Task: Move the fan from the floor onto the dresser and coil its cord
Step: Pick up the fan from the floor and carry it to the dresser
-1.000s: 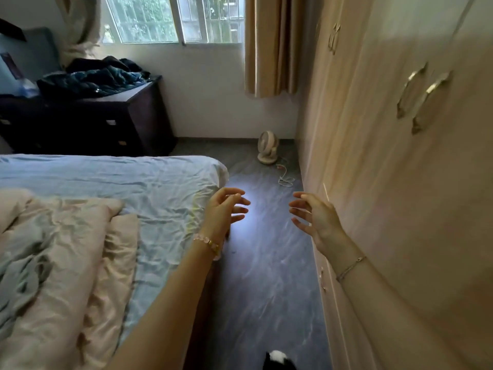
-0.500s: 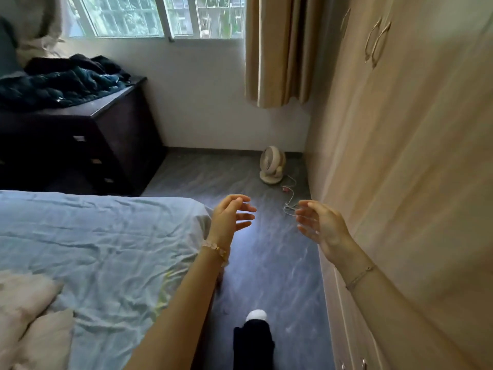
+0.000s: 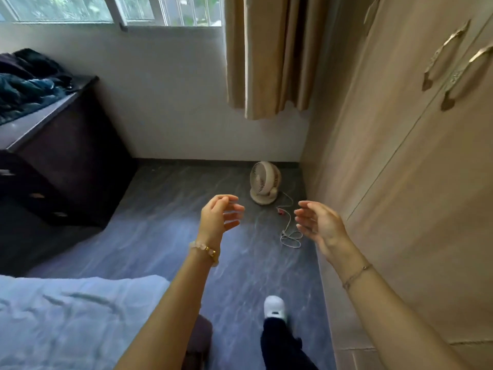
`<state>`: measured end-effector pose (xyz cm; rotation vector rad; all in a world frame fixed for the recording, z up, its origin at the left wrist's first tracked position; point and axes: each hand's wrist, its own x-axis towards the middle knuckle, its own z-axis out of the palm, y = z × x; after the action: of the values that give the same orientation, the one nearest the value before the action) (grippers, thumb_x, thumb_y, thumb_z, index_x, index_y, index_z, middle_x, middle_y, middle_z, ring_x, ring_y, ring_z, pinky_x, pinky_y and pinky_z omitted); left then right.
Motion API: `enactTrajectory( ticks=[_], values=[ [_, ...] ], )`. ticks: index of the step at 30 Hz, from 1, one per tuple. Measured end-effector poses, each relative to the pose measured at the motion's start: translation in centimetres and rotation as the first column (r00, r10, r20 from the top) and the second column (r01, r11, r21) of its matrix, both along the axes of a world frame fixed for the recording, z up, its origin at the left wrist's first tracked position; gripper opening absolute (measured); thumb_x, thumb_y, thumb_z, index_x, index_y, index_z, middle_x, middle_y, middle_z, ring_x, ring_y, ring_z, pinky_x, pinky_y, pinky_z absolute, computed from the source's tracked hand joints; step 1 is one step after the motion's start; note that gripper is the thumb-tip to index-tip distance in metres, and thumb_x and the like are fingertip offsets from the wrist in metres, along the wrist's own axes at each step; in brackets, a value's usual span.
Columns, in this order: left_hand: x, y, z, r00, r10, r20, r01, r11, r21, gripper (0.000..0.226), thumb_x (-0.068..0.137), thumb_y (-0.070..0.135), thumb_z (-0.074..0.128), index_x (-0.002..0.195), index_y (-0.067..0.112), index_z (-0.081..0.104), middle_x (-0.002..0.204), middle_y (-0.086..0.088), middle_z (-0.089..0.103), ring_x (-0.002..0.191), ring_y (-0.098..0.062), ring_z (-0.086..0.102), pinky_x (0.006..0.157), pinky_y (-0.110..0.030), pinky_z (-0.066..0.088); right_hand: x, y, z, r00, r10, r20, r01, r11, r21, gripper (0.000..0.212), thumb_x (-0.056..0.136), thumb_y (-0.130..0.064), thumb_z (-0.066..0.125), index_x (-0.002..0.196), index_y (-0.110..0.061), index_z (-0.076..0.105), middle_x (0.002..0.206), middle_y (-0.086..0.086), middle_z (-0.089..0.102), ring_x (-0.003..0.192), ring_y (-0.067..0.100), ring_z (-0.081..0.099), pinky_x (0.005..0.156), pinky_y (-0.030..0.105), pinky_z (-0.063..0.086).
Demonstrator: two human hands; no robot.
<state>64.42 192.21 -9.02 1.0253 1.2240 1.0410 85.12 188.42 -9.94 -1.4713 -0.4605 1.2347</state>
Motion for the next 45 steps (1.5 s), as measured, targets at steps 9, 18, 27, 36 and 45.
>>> enactTrajectory(
  ticks=[9,18,27,36,45],
  values=[
    [5.6,22.3,-2.9,0.998,0.006,-0.055,-0.01,0.997,-0.076,0.021,0.094,0.011,0.04,0.085,0.013,0.059,0.064,0.002,0.066,0.06,-0.012,0.061,0.063,-0.025,0.049,6.1,23.9,-5.8,0.999,0.038,-0.025,-0.039,0.998,-0.039,0.022,0.093,-0.021,0.049,0.093,-0.013,0.069,0.076,0.004,0.069,0.077,0.019,0.064,0.069,0.033,0.053],
    [11.5,38.7,-5.7,0.994,-0.099,-0.052,0.088,0.979,-0.183,0.024,0.095,0.012,0.041,0.083,0.016,0.061,0.062,0.006,0.067,0.06,-0.011,0.06,0.064,-0.025,0.051,10.1,38.8,-9.2,0.998,-0.02,-0.059,0.013,0.993,-0.118,0.024,0.093,-0.023,0.048,0.085,-0.018,0.07,0.07,0.0,0.074,0.076,0.019,0.067,0.065,0.03,0.054],
    [17.7,47.8,-25.1,0.953,-0.297,0.066,0.303,0.914,-0.268,0.024,0.096,0.014,0.04,0.085,0.015,0.062,0.061,0.003,0.067,0.057,-0.011,0.061,0.064,-0.026,0.049,14.9,42.5,-26.3,0.963,-0.267,-0.043,0.256,0.952,-0.169,0.023,0.095,-0.014,0.044,0.092,-0.01,0.067,0.079,0.009,0.069,0.071,0.02,0.065,0.07,0.032,0.054],
    [22.8,50.1,-54.3,0.877,-0.48,0.029,0.466,0.833,-0.298,0.021,0.09,0.004,0.044,0.08,0.013,0.061,0.058,0.004,0.067,0.057,-0.011,0.056,0.061,-0.023,0.049,19.3,42.1,-55.3,0.949,-0.312,0.041,0.314,0.923,-0.222,0.024,0.095,-0.009,0.042,0.086,-0.012,0.064,0.078,0.009,0.067,0.069,0.019,0.062,0.072,0.032,0.052],
    [24.4,52.0,-74.5,0.809,-0.578,-0.105,0.515,0.783,-0.348,0.017,0.094,0.008,0.041,0.092,0.008,0.058,0.077,-0.01,0.063,0.068,-0.021,0.058,0.067,-0.029,0.046,20.6,42.9,-76.1,0.948,-0.318,0.012,0.311,0.917,-0.25,0.024,0.096,-0.008,0.042,0.086,-0.01,0.064,0.073,0.008,0.065,0.063,0.017,0.06,0.067,0.031,0.05]
  ],
)
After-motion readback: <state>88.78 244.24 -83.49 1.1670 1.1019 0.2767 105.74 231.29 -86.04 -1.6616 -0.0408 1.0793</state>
